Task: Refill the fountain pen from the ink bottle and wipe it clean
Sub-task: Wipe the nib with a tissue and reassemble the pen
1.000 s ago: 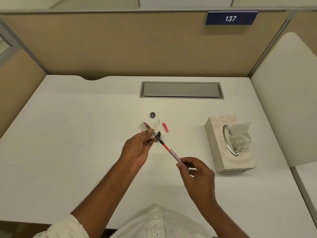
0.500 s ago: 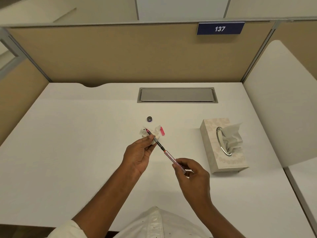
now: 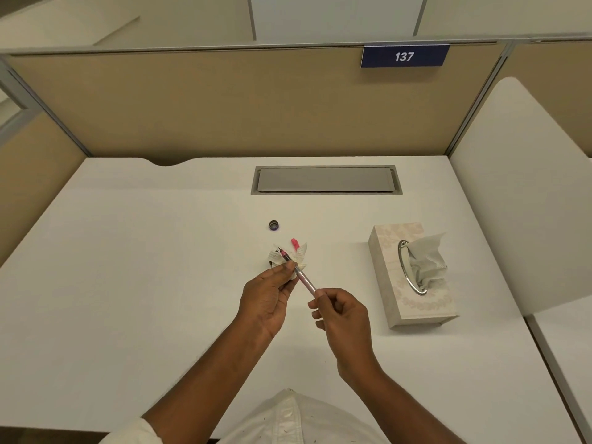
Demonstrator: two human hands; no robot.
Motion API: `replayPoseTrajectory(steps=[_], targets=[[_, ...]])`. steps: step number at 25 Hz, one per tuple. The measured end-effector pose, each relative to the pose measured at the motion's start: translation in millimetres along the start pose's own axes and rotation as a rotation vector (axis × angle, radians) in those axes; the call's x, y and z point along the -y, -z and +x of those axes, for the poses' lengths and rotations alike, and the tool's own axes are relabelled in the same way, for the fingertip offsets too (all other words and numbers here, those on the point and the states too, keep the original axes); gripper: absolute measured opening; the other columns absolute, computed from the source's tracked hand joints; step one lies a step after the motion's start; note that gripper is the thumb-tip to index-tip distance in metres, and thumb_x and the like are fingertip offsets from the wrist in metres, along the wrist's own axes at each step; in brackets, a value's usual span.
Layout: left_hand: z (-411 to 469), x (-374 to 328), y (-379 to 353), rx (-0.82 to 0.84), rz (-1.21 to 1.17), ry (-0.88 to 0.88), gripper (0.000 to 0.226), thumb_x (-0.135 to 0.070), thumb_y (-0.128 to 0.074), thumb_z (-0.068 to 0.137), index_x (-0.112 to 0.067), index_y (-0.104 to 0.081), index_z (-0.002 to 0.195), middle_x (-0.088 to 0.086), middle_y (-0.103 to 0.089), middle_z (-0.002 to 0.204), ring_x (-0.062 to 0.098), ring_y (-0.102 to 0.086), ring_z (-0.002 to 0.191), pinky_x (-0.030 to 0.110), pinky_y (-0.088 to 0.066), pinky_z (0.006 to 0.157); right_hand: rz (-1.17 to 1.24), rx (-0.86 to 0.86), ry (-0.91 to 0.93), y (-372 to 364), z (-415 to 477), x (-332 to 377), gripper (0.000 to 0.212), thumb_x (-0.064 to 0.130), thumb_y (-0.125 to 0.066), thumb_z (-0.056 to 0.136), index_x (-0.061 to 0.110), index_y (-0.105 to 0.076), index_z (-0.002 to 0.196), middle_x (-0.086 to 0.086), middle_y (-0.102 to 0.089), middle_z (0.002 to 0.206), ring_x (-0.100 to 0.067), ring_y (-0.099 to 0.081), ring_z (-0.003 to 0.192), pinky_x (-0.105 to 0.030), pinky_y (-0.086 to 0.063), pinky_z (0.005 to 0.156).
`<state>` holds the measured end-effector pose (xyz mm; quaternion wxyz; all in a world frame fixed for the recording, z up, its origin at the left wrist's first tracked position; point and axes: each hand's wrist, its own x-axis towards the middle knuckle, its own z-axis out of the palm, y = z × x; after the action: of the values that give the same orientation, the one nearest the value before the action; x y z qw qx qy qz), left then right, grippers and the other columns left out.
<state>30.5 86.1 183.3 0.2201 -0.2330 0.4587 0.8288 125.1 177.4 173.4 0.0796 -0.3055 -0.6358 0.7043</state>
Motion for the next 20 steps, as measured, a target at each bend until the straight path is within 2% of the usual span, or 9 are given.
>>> replayPoseTrajectory(steps=[3,5,7,10,12,14,16,18,20], targets=[[3.1,-0.3,0.6,-0.006,-0.009,-0.014,0.016,0.005,-0.061,0.08,0.008,-0.065,0.096,0.022,-0.066,0.111,0.032,-0.061,0.11,0.035,-0.052,0.089,0.058,0.025,-0.102,-3.2,4.5,2.5,0.025,0.029,-0.052,0.096,0.018,-0.071,0.083,-0.002,-0.072,0.069,-0.009,-0.063,0.063,-0.022,-0.052,0.062],[5.4,0.3,2.1,-0.011,-0.019,-0.014,0.019,0.004,-0.061,0.081,0.009,-0.064,0.099,0.023,-0.065,0.114,0.031,-0.061,0.111,0.034,-0.052,0.089,0.092,0.043,-0.137,-4.9,6.3,4.3,0.021,0.034,-0.051,0.095,0.019,-0.066,0.094,-0.003,-0.073,0.075,-0.012,-0.066,0.067,-0.024,-0.053,0.065],[7.3,-0.3,3.1,-0.016,-0.028,-0.013,0.018,0.004,-0.061,0.081,0.008,-0.065,0.098,0.021,-0.066,0.113,0.03,-0.063,0.109,0.033,-0.053,0.087,0.098,0.068,-0.145,-5.0,6.2,3.9,0.021,0.038,-0.061,0.088,0.026,-0.055,0.104,-0.003,-0.073,0.086,-0.014,-0.07,0.074,-0.026,-0.055,0.069],[10.3,-0.3,3.5,-0.015,-0.049,0.006,0.013,0.004,-0.061,0.081,0.006,-0.066,0.093,0.02,-0.067,0.109,0.029,-0.064,0.106,0.033,-0.054,0.086,-0.079,0.021,-0.046,-0.2,2.8,-1.8,0.039,0.03,-0.077,0.076,0.031,-0.049,0.103,0.004,-0.066,0.095,-0.013,-0.069,0.08,-0.028,-0.056,0.073],[11.8,0.9,3.0,-0.028,-0.072,0.029,0.012,0.005,-0.061,0.081,0.006,-0.066,0.092,0.02,-0.067,0.107,0.028,-0.064,0.103,0.034,-0.054,0.086,-0.23,-0.053,0.097,3.4,1.5,-5.9,0.029,0.023,-0.078,0.076,0.03,-0.055,0.091,0.01,-0.065,0.087,-0.008,-0.065,0.078,-0.022,-0.053,0.068],[12.2,2.7,3.2,-0.043,-0.092,0.051,0.008,0.004,-0.061,0.081,0.005,-0.066,0.088,0.018,-0.068,0.1,0.026,-0.065,0.096,0.033,-0.055,0.084,-0.284,-0.094,0.185,5.2,2.5,-8.6,0.017,0.023,-0.074,0.079,0.03,-0.059,0.079,0.011,-0.066,0.077,-0.007,-0.064,0.073,-0.023,-0.053,0.064],[12.4,3.0,4.3,-0.052,-0.104,0.058,0.006,0.004,-0.062,0.081,0.005,-0.066,0.085,0.016,-0.069,0.091,0.022,-0.066,0.089,0.031,-0.056,0.08,-0.291,-0.092,0.188,5.1,3.7,-10.2,0.012,0.027,-0.067,0.086,0.028,-0.062,0.076,0.008,-0.069,0.072,-0.006,-0.065,0.07,-0.028,-0.056,0.064],[12.5,3.3,5.5,-0.05,-0.092,0.056,0.005,0.003,-0.062,0.081,0.004,-0.067,0.083,0.014,-0.07,0.086,0.021,-0.067,0.086,0.029,-0.058,0.077,-0.216,-0.047,0.107,2.9,3.9,-10.4,0.028,0.036,-0.053,0.094,0.02,-0.065,0.075,0.002,-0.07,0.066,-0.006,-0.065,0.062,-0.028,-0.054,0.062],[11.4,4.0,6.4,-0.047,-0.087,0.056,0.005,0.004,-0.063,0.08,0.004,-0.067,0.082,0.013,-0.07,0.085,0.02,-0.067,0.084,0.029,-0.058,0.077,-0.159,0.023,-0.035,2.0,5.7,-9.6,0.039,0.044,-0.039,0.097,0.019,-0.065,0.083,-0.001,-0.07,0.064,-0.007,-0.064,0.058,-0.024,-0.049,0.06]])
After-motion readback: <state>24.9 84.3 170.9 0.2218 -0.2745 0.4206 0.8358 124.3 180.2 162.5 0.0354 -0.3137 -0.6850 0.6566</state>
